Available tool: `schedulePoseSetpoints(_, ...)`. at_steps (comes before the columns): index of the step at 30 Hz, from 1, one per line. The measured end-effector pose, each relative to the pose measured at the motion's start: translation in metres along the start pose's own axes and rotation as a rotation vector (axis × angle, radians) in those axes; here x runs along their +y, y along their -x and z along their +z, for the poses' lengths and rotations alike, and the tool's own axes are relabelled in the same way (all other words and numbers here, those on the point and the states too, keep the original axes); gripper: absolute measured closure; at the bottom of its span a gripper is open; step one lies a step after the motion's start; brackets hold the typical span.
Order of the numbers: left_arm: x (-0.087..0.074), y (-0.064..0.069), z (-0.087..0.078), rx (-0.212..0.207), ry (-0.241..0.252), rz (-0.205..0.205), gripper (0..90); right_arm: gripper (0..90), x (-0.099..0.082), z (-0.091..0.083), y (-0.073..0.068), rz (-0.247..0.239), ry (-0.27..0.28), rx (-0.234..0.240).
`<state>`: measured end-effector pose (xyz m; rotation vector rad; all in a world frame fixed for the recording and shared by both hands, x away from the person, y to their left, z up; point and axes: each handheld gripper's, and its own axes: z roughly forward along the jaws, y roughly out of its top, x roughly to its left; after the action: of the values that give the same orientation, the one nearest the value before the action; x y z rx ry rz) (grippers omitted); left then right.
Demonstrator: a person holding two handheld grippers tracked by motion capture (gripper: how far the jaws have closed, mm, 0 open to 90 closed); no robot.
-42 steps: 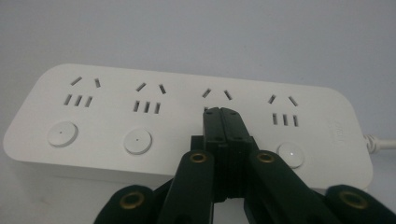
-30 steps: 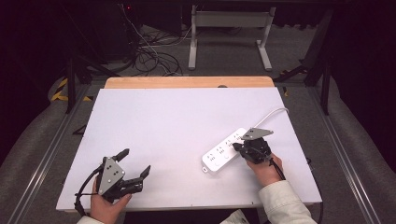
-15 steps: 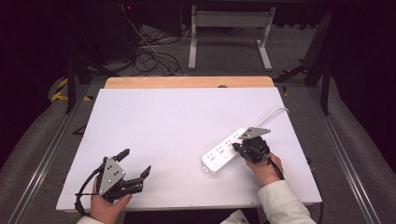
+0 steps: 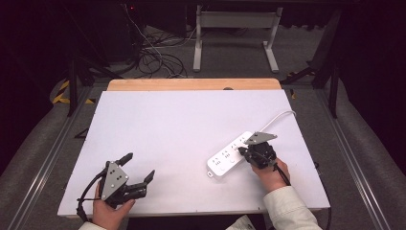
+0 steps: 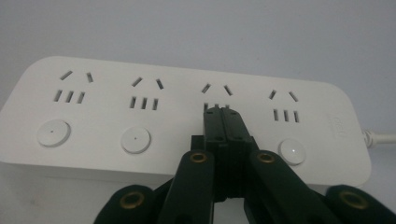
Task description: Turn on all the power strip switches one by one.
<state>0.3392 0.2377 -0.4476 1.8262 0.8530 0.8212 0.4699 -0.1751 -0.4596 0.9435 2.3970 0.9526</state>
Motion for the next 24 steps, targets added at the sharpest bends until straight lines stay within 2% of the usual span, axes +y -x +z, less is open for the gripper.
schedulePoseSetpoints(20, 0.0001, -0.0009, -0.0007, 0.004, 0.000, 0.005, 15.0, 90.0, -0.0026, 0.0014, -0.0016, 0.009, 0.020, -0.014)
schedulePoseSetpoints(21, 0.0000, -0.0006, -0.0006, 0.002, 0.002, -0.003, 15.0, 90.0, -0.0020, 0.0009, -0.0013, 0.007, 0.019, -0.011)
schedulePoseSetpoints(24, 0.0000, -0.0021, -0.0008, 0.007, 0.000, 0.001, 15.0, 90.0, 0.0001, -0.0041, 0.0019, 0.040, 0.044, 0.046)
